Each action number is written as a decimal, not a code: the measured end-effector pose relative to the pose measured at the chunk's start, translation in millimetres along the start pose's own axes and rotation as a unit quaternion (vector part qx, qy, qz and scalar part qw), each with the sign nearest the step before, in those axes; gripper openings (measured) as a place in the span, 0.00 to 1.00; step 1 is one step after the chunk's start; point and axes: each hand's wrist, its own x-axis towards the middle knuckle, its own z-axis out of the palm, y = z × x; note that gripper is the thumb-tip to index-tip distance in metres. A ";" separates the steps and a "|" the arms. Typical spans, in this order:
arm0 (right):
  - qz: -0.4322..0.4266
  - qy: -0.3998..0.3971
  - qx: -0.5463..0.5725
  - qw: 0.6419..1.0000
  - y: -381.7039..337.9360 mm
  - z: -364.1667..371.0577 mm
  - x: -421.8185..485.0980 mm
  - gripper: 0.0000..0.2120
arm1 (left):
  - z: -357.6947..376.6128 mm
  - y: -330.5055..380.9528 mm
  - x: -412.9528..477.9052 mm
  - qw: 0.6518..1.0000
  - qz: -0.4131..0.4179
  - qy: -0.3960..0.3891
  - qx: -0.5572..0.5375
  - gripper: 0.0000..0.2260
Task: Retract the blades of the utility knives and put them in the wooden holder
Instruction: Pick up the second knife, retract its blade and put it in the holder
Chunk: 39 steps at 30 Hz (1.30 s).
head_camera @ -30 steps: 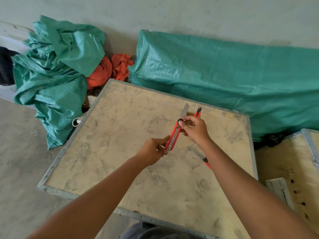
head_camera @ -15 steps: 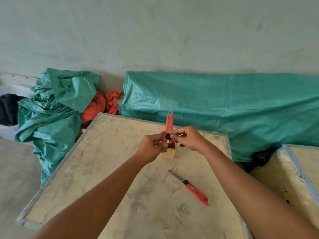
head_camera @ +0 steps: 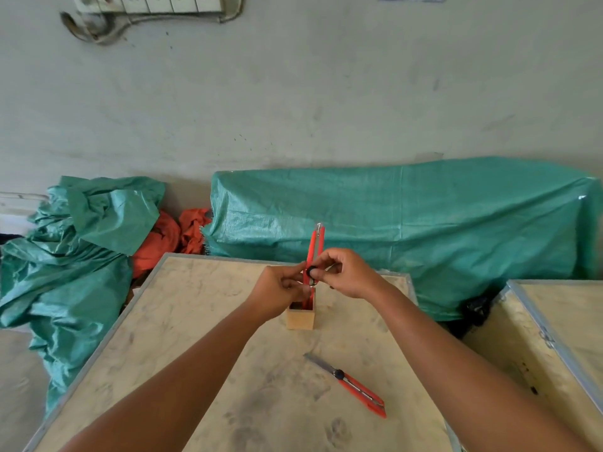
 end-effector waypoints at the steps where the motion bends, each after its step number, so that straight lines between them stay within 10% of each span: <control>1: -0.005 0.010 0.003 1.000 0.5 0.0 0.2 0.05 | 0.7 -0.4 2.7 1.000 -0.002 -0.006 -0.012 0.23; 39: 0.048 0.098 0.088 0.990 56.4 50.4 40.5 0.07 | -14.1 -76.8 45.2 0.999 -0.040 -0.012 0.012 0.26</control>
